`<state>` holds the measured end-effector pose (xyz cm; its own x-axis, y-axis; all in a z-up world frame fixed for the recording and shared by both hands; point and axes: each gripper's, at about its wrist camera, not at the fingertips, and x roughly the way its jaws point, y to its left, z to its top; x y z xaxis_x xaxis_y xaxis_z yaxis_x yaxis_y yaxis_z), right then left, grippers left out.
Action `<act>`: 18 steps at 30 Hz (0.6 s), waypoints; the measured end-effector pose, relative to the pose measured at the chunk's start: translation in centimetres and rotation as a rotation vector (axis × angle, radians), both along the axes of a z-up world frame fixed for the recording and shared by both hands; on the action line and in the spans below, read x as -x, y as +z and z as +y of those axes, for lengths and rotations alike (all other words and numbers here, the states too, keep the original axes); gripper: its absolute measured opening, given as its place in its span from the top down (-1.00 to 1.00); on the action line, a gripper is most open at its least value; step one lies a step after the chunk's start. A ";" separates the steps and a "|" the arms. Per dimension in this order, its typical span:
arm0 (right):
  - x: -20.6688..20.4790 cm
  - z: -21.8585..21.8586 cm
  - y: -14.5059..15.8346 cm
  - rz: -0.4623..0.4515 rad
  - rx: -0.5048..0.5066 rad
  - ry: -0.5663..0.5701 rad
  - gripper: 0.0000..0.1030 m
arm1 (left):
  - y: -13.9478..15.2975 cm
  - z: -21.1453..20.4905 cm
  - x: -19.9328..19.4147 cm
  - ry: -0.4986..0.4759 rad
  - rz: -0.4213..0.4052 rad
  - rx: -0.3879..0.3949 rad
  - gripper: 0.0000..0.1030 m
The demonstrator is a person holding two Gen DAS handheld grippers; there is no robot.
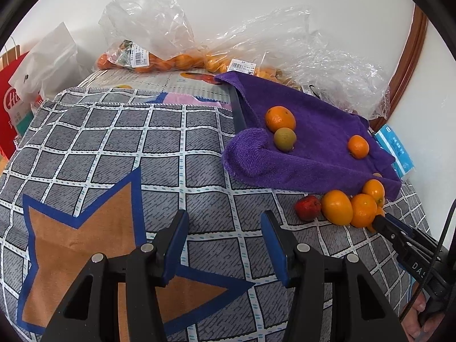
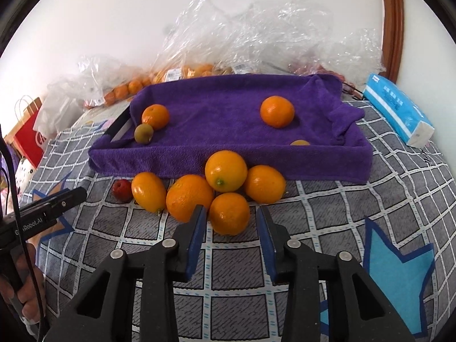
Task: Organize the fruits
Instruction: 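Close the right tool on an orange beside the tray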
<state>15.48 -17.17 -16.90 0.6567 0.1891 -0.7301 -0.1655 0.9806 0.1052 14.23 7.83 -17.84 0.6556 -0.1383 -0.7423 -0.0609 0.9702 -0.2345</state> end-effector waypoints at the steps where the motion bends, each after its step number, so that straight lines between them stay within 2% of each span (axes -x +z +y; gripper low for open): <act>1: 0.0 0.0 -0.1 0.001 -0.003 0.001 0.38 | 0.0 0.0 0.0 -0.002 0.000 0.000 0.03; 8: -0.1 0.3 -0.3 0.002 0.021 0.023 0.41 | 0.1 0.0 0.1 -0.012 -0.006 0.011 0.03; 18: 0.7 -1.9 -0.2 0.022 0.011 0.027 0.40 | 0.1 -0.3 0.2 -0.045 -0.016 0.022 0.03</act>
